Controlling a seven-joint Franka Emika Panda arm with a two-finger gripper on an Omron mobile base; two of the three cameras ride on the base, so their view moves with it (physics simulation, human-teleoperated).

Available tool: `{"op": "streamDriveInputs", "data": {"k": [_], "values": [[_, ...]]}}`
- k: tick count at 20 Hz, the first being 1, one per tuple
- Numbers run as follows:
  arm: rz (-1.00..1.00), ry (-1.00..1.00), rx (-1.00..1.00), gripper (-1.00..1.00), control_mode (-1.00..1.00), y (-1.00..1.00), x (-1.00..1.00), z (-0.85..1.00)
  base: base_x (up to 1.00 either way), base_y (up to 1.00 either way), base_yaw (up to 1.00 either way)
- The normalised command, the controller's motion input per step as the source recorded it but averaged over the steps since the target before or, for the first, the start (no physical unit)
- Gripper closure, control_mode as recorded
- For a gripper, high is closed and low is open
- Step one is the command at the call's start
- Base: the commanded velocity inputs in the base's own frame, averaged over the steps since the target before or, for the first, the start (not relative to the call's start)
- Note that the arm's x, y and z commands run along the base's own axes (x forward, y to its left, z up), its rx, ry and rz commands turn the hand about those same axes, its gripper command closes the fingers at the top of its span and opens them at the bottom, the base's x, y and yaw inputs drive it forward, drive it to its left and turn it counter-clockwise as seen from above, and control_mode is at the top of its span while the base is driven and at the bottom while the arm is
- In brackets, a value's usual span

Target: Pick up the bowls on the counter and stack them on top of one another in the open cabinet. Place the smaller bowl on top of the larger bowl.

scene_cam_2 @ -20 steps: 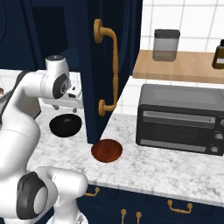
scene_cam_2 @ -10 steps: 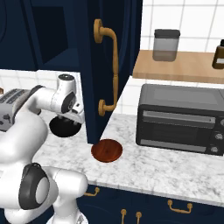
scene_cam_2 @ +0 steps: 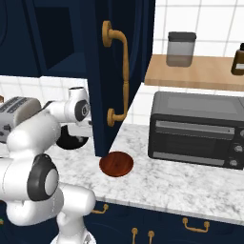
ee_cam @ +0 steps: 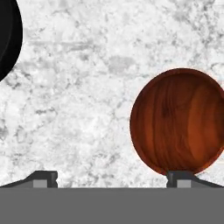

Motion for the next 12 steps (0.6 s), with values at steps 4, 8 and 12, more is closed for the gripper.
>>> {"op": "streamDriveInputs", "data": {"k": [4,8,12], "values": [[0.00,0.28,-0.15,-1.00,-1.00,-0.48,0.00,-0.72,0.00,0.00,0.00],[0.00,0.03,0.03,-1.00,-1.00,-0.49,0.00,-0.81,0.00,0.00,0.00],[0.00,-0.05,0.05,-1.00,-1.00,-0.42,0.00,-0.59,0.00,0.00,0.00]]}}
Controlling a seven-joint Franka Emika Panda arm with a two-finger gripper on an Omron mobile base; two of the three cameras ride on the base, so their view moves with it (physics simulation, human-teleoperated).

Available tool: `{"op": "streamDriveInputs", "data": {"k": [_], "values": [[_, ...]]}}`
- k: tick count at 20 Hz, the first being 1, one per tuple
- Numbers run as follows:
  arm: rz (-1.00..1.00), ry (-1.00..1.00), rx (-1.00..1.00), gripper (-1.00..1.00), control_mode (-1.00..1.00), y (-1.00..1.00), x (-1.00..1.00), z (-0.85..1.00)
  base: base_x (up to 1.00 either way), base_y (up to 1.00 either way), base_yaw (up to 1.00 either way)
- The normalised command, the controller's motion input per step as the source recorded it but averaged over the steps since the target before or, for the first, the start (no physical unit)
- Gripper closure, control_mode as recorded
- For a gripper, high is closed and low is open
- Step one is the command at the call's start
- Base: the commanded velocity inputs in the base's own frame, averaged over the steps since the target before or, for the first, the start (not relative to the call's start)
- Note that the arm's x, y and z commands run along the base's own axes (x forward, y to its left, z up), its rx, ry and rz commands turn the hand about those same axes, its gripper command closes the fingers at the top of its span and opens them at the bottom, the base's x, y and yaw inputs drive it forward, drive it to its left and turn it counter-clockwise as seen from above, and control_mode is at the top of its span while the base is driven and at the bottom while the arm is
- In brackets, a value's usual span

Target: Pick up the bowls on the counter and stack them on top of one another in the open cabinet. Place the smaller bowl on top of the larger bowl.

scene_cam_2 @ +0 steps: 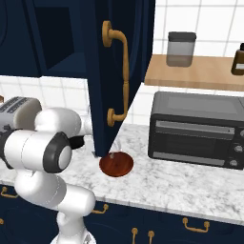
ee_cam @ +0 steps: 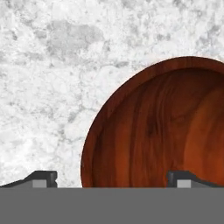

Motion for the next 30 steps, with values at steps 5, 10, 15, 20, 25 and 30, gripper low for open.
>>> {"op": "streamDriveInputs", "data": {"k": [5,10,15,20,25,30], "values": [[0.00,-0.06,0.00,-1.00,-1.00,-0.04,0.03,-0.44,0.00,0.00,0.00],[0.00,-0.08,0.00,-1.00,-1.00,0.00,0.00,-0.32,0.00,0.00,0.00],[0.00,-0.09,0.00,1.00,-1.00,0.00,0.00,-0.08,0.00,0.00,0.00],[0.00,-0.03,0.00,1.00,-1.00,0.01,0.00,0.00,0.00,0.00,0.00],[0.01,-0.05,-0.06,1.00,-1.00,0.36,-0.26,0.57,0.00,0.00,0.00],[0.09,-0.08,-0.17,1.00,-1.00,0.99,-0.43,1.00,0.00,0.00,0.00]]}}
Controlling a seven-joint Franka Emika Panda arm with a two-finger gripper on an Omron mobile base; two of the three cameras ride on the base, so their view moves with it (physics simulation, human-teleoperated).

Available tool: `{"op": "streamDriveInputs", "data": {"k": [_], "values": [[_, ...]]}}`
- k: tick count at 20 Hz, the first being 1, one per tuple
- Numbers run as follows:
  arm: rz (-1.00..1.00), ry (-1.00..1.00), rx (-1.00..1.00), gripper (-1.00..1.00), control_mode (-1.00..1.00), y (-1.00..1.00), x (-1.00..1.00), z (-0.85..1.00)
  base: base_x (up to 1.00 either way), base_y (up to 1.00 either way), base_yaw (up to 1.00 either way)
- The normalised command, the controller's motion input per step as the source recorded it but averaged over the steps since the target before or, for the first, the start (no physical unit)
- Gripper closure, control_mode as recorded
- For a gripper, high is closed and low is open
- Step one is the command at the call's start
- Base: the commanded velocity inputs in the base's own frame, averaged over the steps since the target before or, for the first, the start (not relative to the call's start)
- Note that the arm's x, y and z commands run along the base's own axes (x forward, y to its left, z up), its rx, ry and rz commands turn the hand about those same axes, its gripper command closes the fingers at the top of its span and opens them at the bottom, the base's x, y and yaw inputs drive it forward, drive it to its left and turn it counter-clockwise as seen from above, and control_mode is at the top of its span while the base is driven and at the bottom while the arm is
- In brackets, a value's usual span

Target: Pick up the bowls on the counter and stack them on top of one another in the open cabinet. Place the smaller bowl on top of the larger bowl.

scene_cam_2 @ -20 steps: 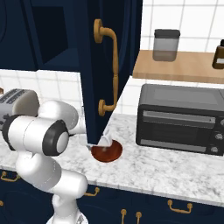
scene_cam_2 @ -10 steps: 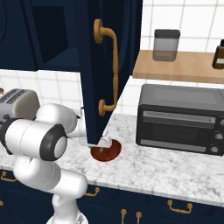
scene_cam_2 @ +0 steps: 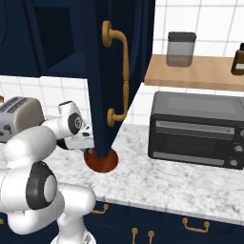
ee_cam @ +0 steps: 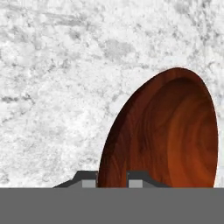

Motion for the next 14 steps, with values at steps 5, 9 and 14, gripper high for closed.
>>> {"op": "streamDriveInputs", "data": {"k": [5,9,14], "values": [[0.13,-0.16,-0.25,1.00,-1.00,0.95,-0.11,1.00,0.00,0.00,0.00],[0.26,-0.10,-0.29,1.00,-1.00,0.83,0.00,1.00,0.00,0.00,0.00],[0.33,0.11,-0.20,1.00,-1.00,0.89,0.38,0.92,0.00,0.00,0.00]]}}
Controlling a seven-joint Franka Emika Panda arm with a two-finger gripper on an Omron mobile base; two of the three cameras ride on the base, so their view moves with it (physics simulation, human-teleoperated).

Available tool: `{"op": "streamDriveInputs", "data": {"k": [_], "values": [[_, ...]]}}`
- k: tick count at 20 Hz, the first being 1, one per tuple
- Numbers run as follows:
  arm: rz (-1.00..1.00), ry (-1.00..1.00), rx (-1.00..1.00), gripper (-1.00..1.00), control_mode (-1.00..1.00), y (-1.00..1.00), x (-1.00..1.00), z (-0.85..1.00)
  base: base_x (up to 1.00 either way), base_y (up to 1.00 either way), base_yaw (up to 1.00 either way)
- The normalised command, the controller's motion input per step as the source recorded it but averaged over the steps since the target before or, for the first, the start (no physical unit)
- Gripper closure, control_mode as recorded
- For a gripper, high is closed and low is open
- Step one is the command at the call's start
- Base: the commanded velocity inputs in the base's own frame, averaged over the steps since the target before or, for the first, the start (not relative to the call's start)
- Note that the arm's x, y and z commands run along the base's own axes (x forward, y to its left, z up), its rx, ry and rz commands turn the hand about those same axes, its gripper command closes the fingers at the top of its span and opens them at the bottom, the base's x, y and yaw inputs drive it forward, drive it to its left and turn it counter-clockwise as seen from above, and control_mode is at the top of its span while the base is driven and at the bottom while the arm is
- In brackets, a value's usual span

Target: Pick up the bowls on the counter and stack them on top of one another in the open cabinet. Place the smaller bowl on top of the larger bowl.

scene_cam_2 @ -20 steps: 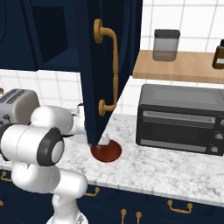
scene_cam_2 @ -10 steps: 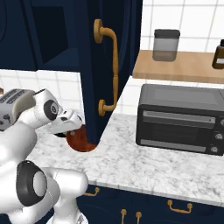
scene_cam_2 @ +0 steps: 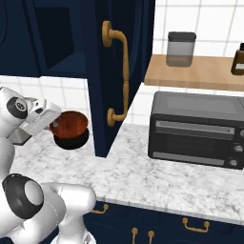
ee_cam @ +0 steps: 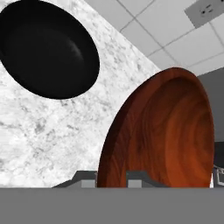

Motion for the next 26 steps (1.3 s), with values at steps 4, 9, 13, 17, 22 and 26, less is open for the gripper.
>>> {"op": "streamDriveInputs", "data": {"k": [4,9,13,17,22,26], "values": [[0.27,0.39,-0.09,1.00,-1.00,0.45,0.90,-0.02,0.00,0.00,0.00],[0.17,0.37,-0.10,1.00,-1.00,0.32,0.61,-0.55,0.00,0.00,0.00],[0.06,0.13,-0.11,1.00,-1.00,0.35,0.13,-0.54,0.00,0.00,0.00],[0.00,0.00,-0.02,1.00,-1.00,0.14,0.00,-0.42,0.00,0.00,0.00],[0.00,0.00,0.00,1.00,-1.00,0.00,0.14,-0.45,0.00,0.00,0.00],[0.00,0.00,0.03,1.00,-1.00,0.00,0.08,-0.48,0.00,0.00,0.00]]}}
